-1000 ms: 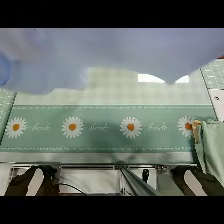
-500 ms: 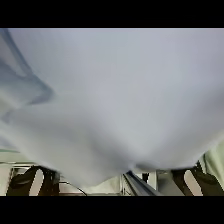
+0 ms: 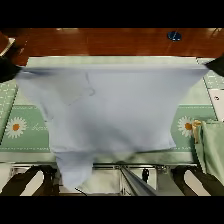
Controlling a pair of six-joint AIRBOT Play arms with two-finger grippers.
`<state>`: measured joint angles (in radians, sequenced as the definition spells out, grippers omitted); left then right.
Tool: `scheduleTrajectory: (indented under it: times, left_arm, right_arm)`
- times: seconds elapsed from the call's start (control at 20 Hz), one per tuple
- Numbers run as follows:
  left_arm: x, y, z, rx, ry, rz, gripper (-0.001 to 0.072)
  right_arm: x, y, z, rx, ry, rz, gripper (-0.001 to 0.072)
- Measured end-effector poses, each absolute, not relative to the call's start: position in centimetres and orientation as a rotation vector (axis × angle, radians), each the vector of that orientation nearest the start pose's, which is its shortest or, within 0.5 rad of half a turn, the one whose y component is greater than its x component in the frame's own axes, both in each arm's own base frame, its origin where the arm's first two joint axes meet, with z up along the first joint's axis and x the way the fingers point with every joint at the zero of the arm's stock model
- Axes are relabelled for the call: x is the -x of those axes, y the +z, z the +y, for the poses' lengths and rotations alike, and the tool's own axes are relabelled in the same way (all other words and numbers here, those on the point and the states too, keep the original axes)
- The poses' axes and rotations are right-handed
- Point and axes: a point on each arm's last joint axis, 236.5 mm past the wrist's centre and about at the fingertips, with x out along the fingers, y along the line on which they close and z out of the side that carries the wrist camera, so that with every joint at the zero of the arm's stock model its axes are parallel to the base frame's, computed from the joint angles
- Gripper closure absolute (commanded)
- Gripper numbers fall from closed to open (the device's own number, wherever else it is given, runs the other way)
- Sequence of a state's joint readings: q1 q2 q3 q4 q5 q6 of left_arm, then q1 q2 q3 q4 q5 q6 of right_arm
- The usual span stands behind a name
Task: Fold the shirts.
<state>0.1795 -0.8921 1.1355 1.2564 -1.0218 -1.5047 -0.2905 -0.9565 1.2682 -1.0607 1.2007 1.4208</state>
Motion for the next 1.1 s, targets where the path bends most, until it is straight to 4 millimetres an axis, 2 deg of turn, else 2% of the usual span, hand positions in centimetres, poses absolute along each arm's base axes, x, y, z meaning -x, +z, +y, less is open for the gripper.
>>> scheduleTrajectory:
  times: [0.15,0.35,0.45,0.55,0.7,0.85,1.0,1.1]
  left_arm:
    - [-43.6,10.4,-1.2,0.3,-0.066,0.836,0.0686]
    - [-50.7,3.9,-2.4,0.409,-0.025,0.876,0.0685]
    - [-52.9,1.2,-3.1,0.471,-0.014,0.9,0.0685]
    - [-54.2,-0.5,-3.8,0.532,-0.01,0.914,0.0685]
    - [-54.9,-1.3,-4.0,0.56,-0.022,0.931,0.0685]
    - [-53.8,-1.0,-3.9,0.512,-0.083,1.01,0.0684]
    - [-50.1,-1.8,-3.9,0.424,-0.191,1.182,0.0685]
    - [-47.0,-3.0,-3.9,0.379,-0.248,1.312,0.0685]
  right_arm:
    - [-43.3,12.4,-0.1,-0.476,0.195,0.87,0.0689]
    - [-50.5,4.4,-1.0,-0.618,0.201,0.965,0.0689]
    - [-53.0,1.3,-1.2,-0.678,0.198,1.007,0.0689]
    - [-54.5,-1.0,-1.0,-0.722,0.199,1.044,0.0689]
    - [-55.3,-2.4,-0.7,-0.747,0.215,1.074,0.0689]
    - [-54.5,-1.9,-0.1,-0.728,0.281,1.122,0.0689]
    - [-52.3,-1.2,0.3,-0.675,0.35,1.197,0.0689]
    - [-49.9,-2.4,-0.1,-0.613,0.35,1.299,0.0689]
